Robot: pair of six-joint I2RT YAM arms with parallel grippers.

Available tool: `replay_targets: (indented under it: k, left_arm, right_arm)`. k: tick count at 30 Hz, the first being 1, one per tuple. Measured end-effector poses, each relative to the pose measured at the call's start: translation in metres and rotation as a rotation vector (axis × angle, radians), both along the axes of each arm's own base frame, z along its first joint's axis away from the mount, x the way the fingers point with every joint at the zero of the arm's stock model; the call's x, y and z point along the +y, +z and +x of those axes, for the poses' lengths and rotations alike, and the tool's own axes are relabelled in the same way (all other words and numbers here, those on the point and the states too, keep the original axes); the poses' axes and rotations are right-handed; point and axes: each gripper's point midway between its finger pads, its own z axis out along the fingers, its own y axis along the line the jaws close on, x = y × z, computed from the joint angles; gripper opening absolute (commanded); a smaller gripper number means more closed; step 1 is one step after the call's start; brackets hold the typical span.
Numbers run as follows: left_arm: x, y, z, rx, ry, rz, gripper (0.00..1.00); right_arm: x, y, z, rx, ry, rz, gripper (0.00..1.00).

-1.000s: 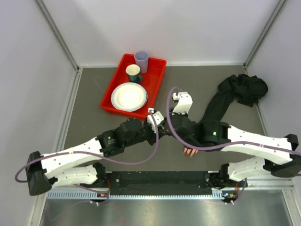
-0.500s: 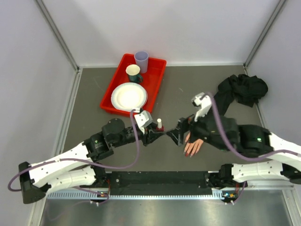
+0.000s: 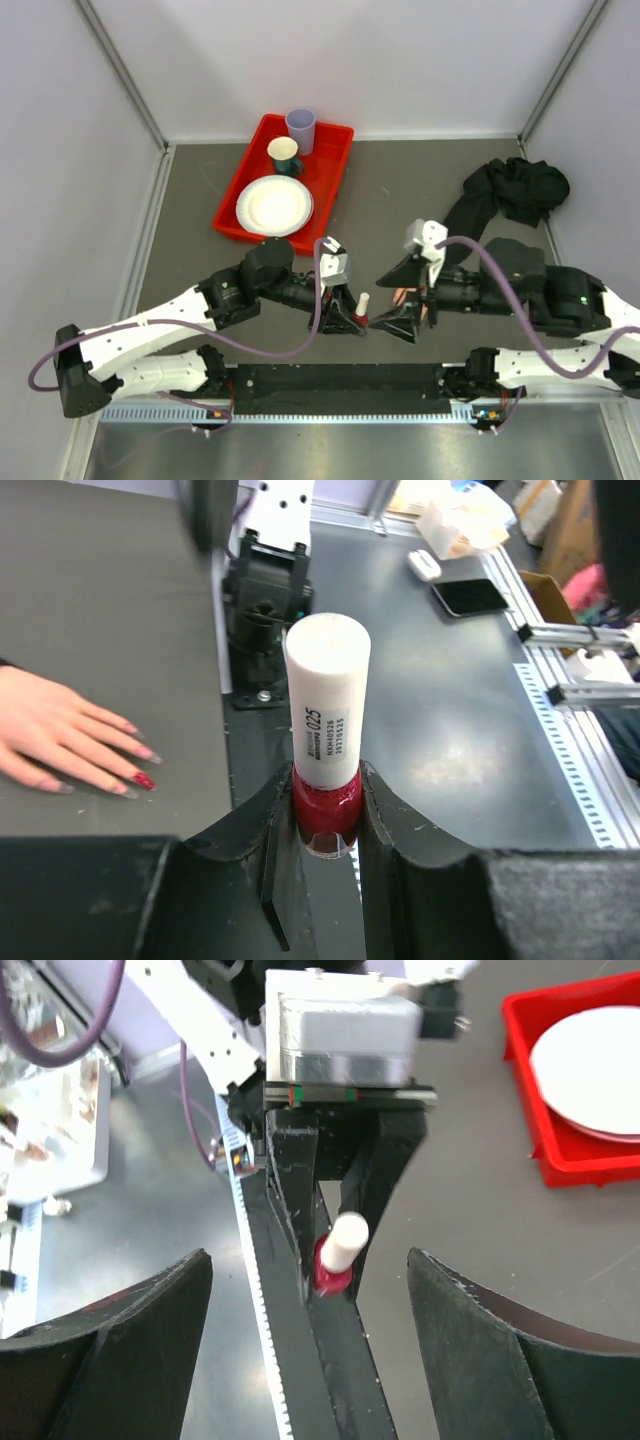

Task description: Paint the nails

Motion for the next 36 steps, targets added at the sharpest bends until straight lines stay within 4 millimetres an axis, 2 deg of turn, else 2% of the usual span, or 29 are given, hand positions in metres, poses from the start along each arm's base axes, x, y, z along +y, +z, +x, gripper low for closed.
replay_targets:
  k: [2, 7, 8, 11, 16, 18, 19, 20, 23, 28, 36]
  left_arm:
    - [-0.001, -0.002, -0.004, 0.015, -0.026, 0.008, 0.00]
    - [0.000, -0.005, -0.012, 0.044, -0.078, 0.020, 0.00]
    - [0.001, -0.004, -0.013, 0.046, -0.085, 0.020, 0.00]
    - [0.001, 0.000, -0.015, 0.045, -0.100, 0.013, 0.00]
    - [0.002, 0.000, -0.016, 0.044, -0.103, 0.017, 0.00]
    - [0.003, -0.001, -0.016, 0.044, -0.103, 0.023, 0.00]
    - [0.003, -0.002, -0.016, 0.044, -0.104, 0.026, 0.00]
    - [0.004, -0.003, -0.017, 0.045, -0.107, 0.030, 0.00]
    - [0.004, -0.005, -0.017, 0.041, -0.104, 0.041, 0.00]
    - [0.006, -0.010, 0.003, 0.006, 0.037, 0.072, 0.00]
    - [0.020, -0.012, 0.074, -0.124, 0.488, 0.120, 0.00]
  right_arm:
    - [0.008, -0.008, 0.000, 0.001, 0.020, -0.033, 0.61]
    - [0.021, -0.024, 0.009, 0.025, 0.043, -0.089, 0.58]
    - [0.021, -0.024, 0.010, 0.030, 0.044, -0.089, 0.50]
    - [0.018, -0.022, 0.013, 0.038, 0.059, -0.077, 0.34]
    - [0.019, -0.023, 0.004, 0.070, 0.136, -0.066, 0.34]
    - [0.020, -0.024, -0.001, 0.080, 0.162, -0.069, 0.22]
    - [0.021, -0.025, -0.002, 0.082, 0.173, -0.071, 0.04]
    - [0.022, -0.026, -0.002, 0.080, 0.177, -0.074, 0.00]
    - [0.023, -0.029, 0.000, 0.091, 0.180, -0.082, 0.00]
    - [0.023, -0.035, 0.014, 0.084, 0.109, -0.087, 0.00]
    - [0.022, -0.041, 0.070, 0.146, -0.292, 0.007, 0.00]
